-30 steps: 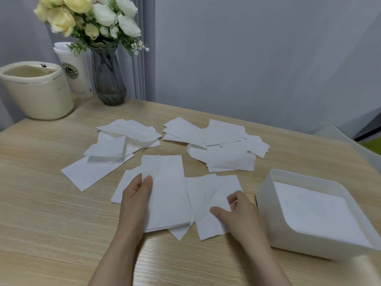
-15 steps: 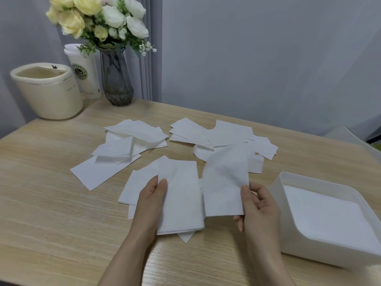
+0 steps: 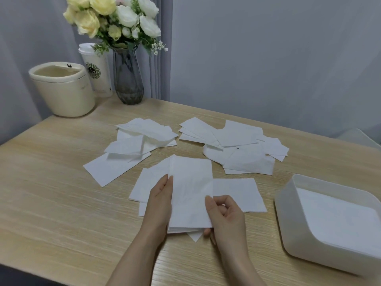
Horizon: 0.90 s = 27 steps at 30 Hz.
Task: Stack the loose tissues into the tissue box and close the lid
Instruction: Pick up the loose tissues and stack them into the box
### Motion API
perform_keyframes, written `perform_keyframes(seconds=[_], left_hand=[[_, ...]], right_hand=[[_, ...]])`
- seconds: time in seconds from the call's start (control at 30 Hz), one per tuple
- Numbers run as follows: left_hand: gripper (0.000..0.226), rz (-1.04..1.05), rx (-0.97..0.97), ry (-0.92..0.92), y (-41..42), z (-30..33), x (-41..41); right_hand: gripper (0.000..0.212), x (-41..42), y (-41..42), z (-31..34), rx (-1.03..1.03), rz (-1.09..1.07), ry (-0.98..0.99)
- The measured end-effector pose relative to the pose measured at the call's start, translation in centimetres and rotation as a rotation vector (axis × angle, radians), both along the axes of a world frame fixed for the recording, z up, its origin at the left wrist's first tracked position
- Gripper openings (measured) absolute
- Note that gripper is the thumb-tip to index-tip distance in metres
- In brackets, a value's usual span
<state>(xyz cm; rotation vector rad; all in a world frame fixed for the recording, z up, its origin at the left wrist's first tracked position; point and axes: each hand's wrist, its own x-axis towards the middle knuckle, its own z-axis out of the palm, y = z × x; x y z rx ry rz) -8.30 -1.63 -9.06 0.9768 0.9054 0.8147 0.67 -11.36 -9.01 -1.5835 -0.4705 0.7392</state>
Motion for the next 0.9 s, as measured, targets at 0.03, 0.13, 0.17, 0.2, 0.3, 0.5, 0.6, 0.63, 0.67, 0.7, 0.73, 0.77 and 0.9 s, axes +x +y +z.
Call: perform_keyframes(seconds=[0.03, 0.13, 0.17, 0.2, 0.3, 0.5, 0.6, 0.63, 0.67, 0.7, 0.73, 0.77, 0.9], left_hand=[[0.027, -0.002, -0.002, 0.0, 0.0, 0.04, 0.01], [0.026, -0.018, 0.003, 0.004, 0.03, 0.15, -0.01], [0.026, -0.025, 0.01, 0.007, 0.05, 0.16, -0.03], [0.026, -0.03, 0.016, 0.007, 0.05, 0.17, -0.04], [0.026, -0.034, 0.013, -0.007, 0.1, 0.1, -0.06], [0.027, -0.023, 0.038, 0.009, 0.05, 0.11, 0.02], [0.028, -0.024, 0.063, 0.03, 0.03, 0.1, 0.06], [0.028, -0.022, 0.073, 0.038, 0.04, 0.06, 0.06], [0.029, -0.018, 0.081, 0.043, 0.05, 0.07, 0.07], [0.03, -0.014, 0.086, 0.046, 0.03, 0.1, 0.06], [0.032, -0.01, 0.083, 0.048, 0.05, 0.09, 0.08], [0.035, -0.008, 0.064, 0.042, 0.06, 0.03, 0.09], [0.041, -0.023, -0.014, -0.008, -0.01, 0.0, 0.09]], right_hand=[[0.022, 0.08, 0.01, -0.1, 0.002, 0.004, -0.007], [0.02, 0.35, 0.11, -0.38, 0.021, 0.013, -0.03], [0.019, 0.41, 0.13, -0.44, 0.028, 0.013, -0.034], [0.018, 0.45, 0.15, -0.49, 0.034, 0.012, -0.036], [0.016, 0.45, 0.07, -0.53, 0.05, 0.008, -0.034], [0.021, 0.35, -0.01, -0.75, 0.042, 0.003, -0.043], [0.022, 0.25, -0.05, -0.72, 0.039, 0.005, -0.037], [0.022, 0.24, -0.08, -0.72, 0.04, 0.005, -0.033], [0.022, 0.23, -0.09, -0.72, 0.042, 0.005, -0.031], [0.022, 0.22, -0.08, -0.74, 0.044, 0.005, -0.031], [0.022, 0.23, -0.06, -0.78, 0.046, 0.007, -0.032], [0.022, 0.25, -0.06, -0.81, 0.047, 0.009, -0.035], [0.021, 0.3, -0.06, -0.9, 0.042, 0.009, -0.039]])
